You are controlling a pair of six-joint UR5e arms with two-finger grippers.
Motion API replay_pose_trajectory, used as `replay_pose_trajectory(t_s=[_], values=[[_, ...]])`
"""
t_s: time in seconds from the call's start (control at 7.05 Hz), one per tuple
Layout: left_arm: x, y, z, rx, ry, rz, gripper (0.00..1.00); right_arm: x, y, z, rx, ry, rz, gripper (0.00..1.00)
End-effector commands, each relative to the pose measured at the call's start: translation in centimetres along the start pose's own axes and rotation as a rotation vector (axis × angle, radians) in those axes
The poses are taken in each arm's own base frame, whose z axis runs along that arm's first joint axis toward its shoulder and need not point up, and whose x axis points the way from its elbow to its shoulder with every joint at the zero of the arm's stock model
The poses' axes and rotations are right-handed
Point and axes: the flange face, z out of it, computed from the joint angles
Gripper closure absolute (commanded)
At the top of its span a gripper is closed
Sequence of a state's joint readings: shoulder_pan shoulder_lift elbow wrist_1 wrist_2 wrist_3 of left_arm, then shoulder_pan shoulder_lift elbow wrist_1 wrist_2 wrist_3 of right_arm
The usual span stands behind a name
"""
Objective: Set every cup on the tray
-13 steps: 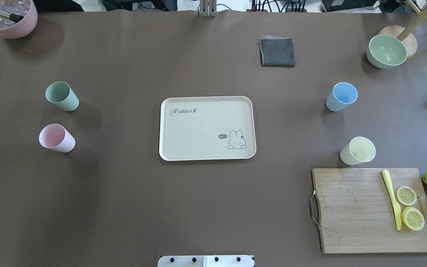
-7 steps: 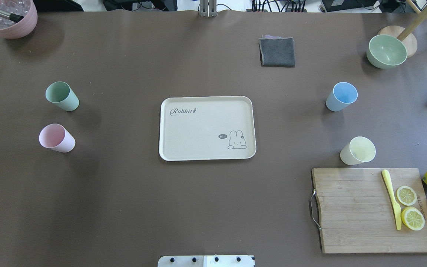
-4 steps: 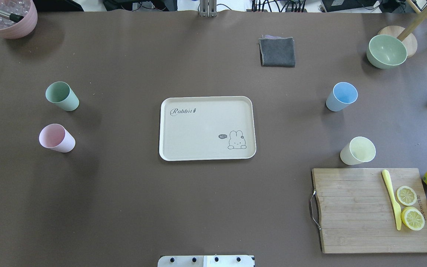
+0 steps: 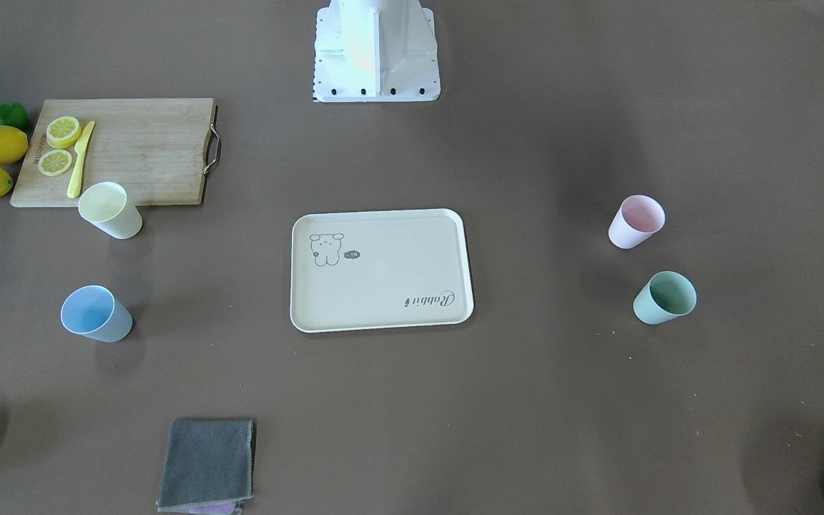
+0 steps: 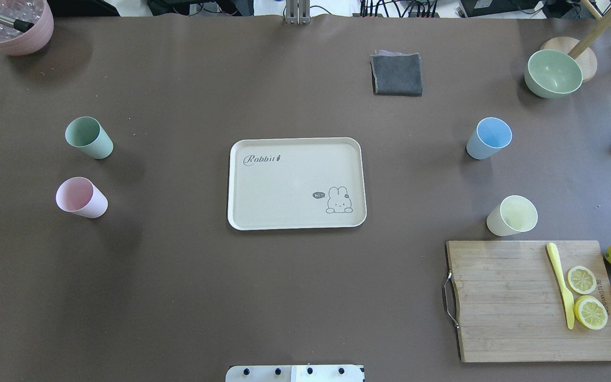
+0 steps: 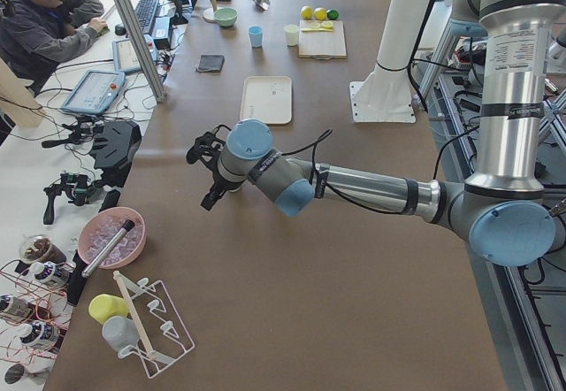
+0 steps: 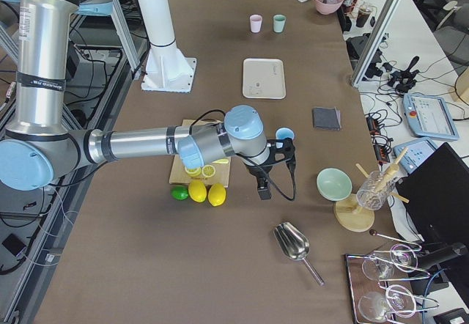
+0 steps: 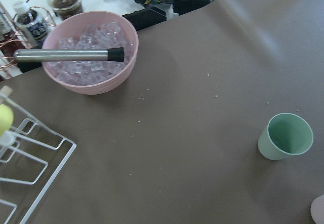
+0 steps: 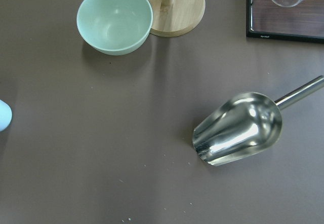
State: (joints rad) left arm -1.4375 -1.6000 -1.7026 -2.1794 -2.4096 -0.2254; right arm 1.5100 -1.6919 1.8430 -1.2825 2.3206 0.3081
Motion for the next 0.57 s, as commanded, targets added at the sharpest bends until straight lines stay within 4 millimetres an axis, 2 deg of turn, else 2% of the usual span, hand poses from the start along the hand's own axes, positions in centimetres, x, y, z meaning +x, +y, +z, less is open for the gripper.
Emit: replay_pose_trajectory(t_s=[0.0, 0.14, 0.43], values=[[6.3, -4.7, 8.0, -0.067, 0.034, -0.211, 0.02, -10.2, -3.9, 4.0, -0.044, -0.042, 0.113, 0.0], [8.0, -6.4, 11.3, -0.107, 0.042, -0.255, 0.02, -13.5, -3.7, 6.7, -0.074, -0.019, 0.1, 0.0], [9.9, -7.6, 16.5, -0.16, 0.016, -0.257, 0.02, -16.1, -4.5, 8.3, -0.097, -0.025, 0.068, 0.0]])
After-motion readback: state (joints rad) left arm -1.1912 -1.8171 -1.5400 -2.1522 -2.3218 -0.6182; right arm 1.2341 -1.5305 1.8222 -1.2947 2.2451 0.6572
